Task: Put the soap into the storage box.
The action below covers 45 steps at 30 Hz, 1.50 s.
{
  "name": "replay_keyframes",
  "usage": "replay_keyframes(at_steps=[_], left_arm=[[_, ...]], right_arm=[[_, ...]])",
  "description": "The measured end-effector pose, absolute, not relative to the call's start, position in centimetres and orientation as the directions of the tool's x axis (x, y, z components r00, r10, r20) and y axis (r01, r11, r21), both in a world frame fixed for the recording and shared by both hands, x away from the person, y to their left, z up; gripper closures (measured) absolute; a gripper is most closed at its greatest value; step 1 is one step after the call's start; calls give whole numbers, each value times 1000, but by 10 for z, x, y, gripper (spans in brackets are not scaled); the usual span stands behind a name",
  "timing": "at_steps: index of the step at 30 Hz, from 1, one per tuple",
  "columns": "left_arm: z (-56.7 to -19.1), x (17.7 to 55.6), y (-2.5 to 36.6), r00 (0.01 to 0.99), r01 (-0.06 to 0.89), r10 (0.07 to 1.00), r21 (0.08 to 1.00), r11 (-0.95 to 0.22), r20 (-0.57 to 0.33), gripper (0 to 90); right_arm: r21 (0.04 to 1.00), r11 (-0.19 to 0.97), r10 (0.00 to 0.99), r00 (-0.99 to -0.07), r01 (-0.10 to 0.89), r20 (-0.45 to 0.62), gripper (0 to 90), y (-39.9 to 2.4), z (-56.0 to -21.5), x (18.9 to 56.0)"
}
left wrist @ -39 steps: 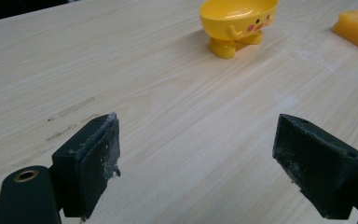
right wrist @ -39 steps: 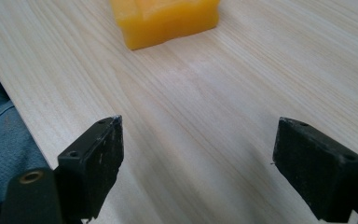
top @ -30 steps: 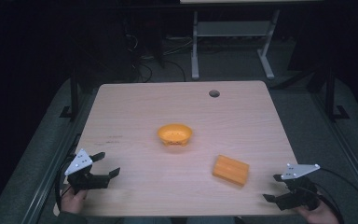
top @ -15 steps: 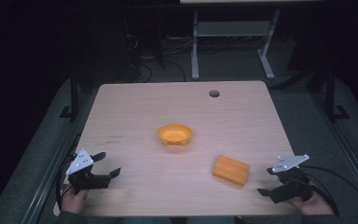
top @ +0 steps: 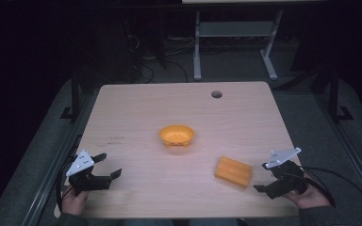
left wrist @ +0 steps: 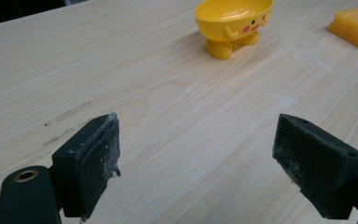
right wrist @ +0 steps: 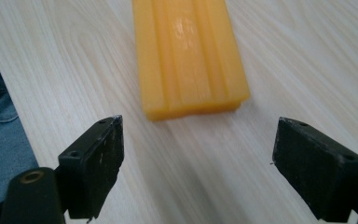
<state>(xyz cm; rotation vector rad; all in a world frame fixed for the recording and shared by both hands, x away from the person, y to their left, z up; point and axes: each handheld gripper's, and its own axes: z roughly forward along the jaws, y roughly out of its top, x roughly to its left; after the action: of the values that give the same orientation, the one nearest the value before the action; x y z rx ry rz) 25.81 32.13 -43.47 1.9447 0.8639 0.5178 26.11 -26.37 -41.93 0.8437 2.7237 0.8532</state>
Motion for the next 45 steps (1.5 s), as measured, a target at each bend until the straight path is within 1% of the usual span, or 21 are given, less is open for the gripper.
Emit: replay_keyframes(at_steps=[9,21,35,45], left_arm=[[-435,258,321,670,356,743,874,-332,9,143],[-435,258,319,677,356,736,870,-341,11,143],[-435,259,319,678,353,735,874,-334,7,143],[-434,259,319,683,355,731,869,-344,10,143]], right_arm=[[547,714,519,-855,437,6,159,-243,-414,276],[528,752,465,-886,394,0,159,-218,-417,295],[480,789,434,-901,385,10,158,-197,-429,309],[441,809,427,-904,388,12,158,-189,-438,314]])
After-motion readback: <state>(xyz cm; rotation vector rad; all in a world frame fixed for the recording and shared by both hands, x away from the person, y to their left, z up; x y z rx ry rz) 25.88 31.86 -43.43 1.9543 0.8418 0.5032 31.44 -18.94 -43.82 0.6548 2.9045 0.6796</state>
